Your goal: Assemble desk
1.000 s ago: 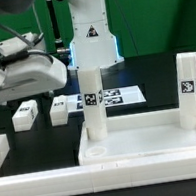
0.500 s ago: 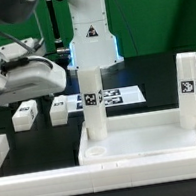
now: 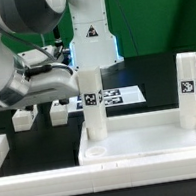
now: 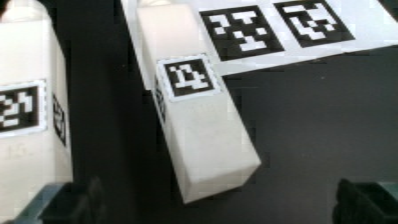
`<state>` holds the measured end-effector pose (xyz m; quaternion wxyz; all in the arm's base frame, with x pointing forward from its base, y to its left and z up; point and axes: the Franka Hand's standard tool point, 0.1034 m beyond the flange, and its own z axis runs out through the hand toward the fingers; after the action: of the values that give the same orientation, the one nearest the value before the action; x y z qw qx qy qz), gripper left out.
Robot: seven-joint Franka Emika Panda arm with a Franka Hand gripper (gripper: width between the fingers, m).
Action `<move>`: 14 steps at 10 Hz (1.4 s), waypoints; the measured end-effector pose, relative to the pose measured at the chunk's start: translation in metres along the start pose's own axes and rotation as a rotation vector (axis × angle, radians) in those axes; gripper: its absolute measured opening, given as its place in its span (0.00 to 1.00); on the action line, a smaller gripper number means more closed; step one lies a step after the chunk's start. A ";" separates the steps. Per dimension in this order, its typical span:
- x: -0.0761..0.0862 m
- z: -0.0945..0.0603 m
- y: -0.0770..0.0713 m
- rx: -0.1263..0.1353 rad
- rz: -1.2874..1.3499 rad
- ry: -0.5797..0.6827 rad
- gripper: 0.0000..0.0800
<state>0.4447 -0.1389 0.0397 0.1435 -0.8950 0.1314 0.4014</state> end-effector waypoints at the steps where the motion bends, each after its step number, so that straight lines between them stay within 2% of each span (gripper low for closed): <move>1: 0.001 0.004 0.002 0.001 0.004 -0.008 0.81; 5: 0.003 0.022 0.005 0.001 0.015 -0.054 0.81; 7: 0.004 0.025 0.000 -0.001 0.009 -0.056 0.81; 12: 0.004 0.025 0.001 -0.001 0.009 -0.057 0.81; 14: 0.004 0.036 0.003 -0.006 0.013 -0.055 0.81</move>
Offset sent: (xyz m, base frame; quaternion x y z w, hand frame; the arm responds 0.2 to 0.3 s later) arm -0.0098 0.0100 -0.0097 0.0249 -0.0405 0.0062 0.9988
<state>0.4215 -0.1287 0.0133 0.1417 -0.8831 0.1322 0.4272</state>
